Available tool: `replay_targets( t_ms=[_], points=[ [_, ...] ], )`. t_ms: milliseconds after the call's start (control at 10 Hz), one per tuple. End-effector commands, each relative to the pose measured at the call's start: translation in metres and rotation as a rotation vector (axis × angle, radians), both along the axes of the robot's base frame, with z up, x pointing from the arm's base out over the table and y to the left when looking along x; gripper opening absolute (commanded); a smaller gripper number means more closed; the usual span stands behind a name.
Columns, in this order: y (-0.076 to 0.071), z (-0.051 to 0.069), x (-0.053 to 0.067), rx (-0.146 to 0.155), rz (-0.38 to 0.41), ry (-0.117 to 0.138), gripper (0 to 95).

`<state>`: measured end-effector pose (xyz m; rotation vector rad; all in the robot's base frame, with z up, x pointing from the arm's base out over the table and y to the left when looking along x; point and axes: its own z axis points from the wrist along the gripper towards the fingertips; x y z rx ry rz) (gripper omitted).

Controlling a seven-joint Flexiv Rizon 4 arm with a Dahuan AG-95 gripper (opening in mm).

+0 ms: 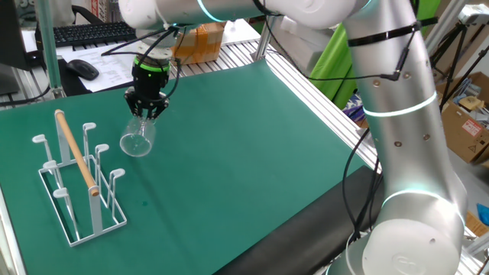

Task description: Put the cup on the cup rack

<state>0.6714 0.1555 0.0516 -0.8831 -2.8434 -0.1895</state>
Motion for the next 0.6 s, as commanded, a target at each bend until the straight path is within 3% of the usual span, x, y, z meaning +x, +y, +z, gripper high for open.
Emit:
replay_targets(
  t_ms=[100, 600],
  points=[
    [0.002, 0.007, -0.003, -0.016, 0.013, -0.015, 0.0],
    [0.006, 0.022, -0.009, -0.026, 0.012, -0.006, 0.0]
  ],
)
